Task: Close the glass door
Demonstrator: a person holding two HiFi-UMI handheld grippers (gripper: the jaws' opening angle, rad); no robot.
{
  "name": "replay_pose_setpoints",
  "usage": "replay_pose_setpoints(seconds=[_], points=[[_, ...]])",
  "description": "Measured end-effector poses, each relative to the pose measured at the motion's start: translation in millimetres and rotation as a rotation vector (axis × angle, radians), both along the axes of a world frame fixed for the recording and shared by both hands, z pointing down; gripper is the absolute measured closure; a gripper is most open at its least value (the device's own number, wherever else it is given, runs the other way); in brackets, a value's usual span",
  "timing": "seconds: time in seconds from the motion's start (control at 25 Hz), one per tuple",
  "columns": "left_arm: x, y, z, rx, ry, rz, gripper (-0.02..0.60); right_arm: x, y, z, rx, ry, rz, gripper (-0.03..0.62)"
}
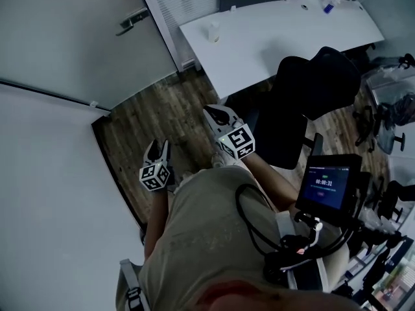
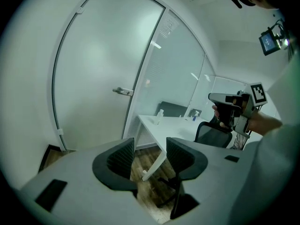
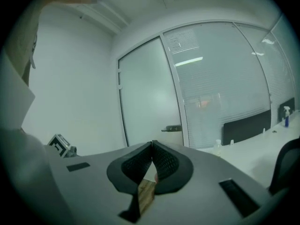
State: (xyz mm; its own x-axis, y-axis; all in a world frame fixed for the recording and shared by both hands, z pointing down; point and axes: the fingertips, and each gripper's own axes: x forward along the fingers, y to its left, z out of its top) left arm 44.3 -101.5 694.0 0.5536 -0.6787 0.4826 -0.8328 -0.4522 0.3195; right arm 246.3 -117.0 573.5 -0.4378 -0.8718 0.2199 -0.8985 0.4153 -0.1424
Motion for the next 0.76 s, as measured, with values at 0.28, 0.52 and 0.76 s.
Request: replay_pose_setpoints(seconds=[0.28, 0.52, 0.76], points=[[-5, -5, -1, 0.011, -0.038, 0.045, 0.354, 3, 2, -11, 0.052, -0.008, 0.027, 0.58], [9, -2, 0, 0.02, -0.057, 0.095, 0.354, 26, 11, 2, 0.014, 0.012, 0.089, 0.58], [38, -6, -1, 0.025, -0.064, 0.13, 0.354, 53, 18, 0, 0.016, 0.009, 0.106, 0.58]])
